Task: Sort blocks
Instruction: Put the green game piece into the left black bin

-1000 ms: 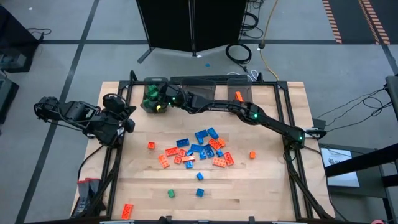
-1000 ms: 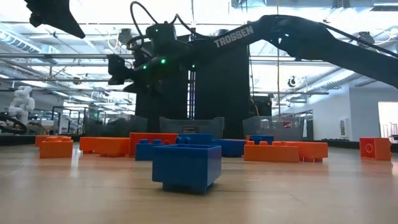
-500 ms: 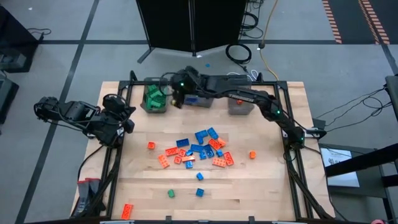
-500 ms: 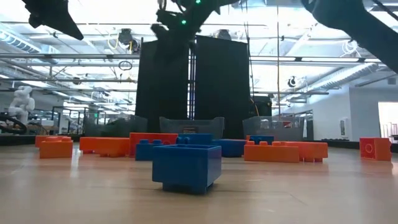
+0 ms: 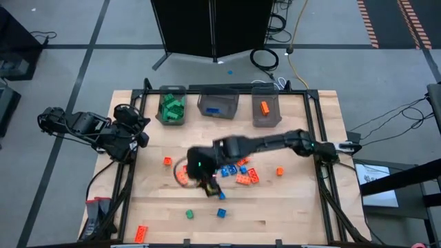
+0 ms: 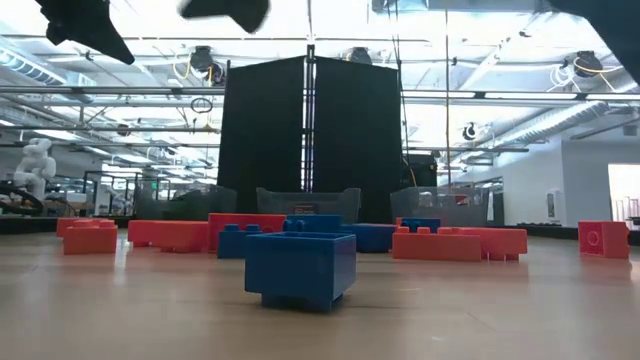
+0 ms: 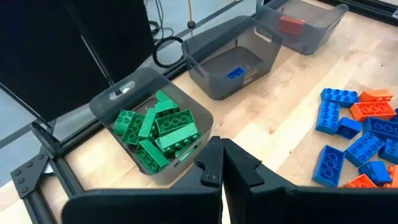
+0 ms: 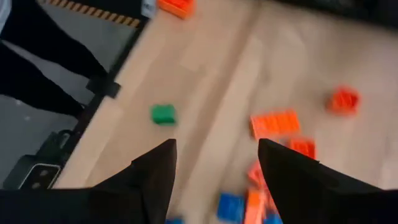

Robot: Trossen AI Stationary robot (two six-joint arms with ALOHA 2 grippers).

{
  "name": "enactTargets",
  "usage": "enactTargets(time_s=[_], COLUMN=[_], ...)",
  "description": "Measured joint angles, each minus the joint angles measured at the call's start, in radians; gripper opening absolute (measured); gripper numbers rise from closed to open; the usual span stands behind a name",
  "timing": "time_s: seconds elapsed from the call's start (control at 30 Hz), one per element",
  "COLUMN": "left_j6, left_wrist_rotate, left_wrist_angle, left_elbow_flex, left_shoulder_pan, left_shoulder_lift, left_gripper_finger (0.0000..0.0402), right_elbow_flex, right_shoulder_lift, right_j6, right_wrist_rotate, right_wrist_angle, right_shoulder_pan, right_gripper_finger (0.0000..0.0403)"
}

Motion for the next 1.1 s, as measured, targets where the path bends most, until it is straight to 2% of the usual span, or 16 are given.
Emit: enactTargets(time_s=[0.2, 0.4, 0.6, 0.7, 0.87, 1.0, 1.1], left_j6=[-0.001, -0.002, 0.0, 0.034, 0.051, 0.051, 0.051], left_wrist_rotate=[0.001, 0.012, 0.059, 0.084, 0.137, 0.189, 0.208], left_wrist_angle=[0.0, 0.0, -0.006, -0.005, -0.005, -0.003, -0.004], left_elbow_flex=[0.0, 0.0, 0.0, -0.012, -0.044, -0.069, -0.081], left_shoulder_pan=[0.0, 0.0, 0.0, 0.0, 0.0, 0.0, 0.0], left_shoulder_lift=[0.0, 0.0, 0.002, 0.001, 0.001, 0.001, 0.001], left_gripper_finger=[0.0, 0.0, 0.0, 0.0, 0.0, 0.0, 0.0], right_elbow_flex=[0.0, 0.002, 0.0, 0.0, 0.0, 0.0, 0.0], right_shoulder_lift=[0.055, 0.102, 0.186, 0.221, 0.264, 0.27, 0.276], right_j6=[-0.18, -0.188, -0.058, 0.035, 0.135, 0.2, 0.249], right_wrist_rotate=[0.056, 0.055, 0.054, 0.058, 0.159, 0.182, 0.191], right_wrist_angle=[0.139, 0.221, 0.403, 0.44, 0.461, 0.434, 0.417], right_shoulder_pan=[0.105, 0.133, 0.154, 0.168, 0.183, 0.191, 0.197], right_gripper_finger=[0.0222, 0.0222, 0.0222, 0.023, 0.0274, 0.0311, 0.0322])
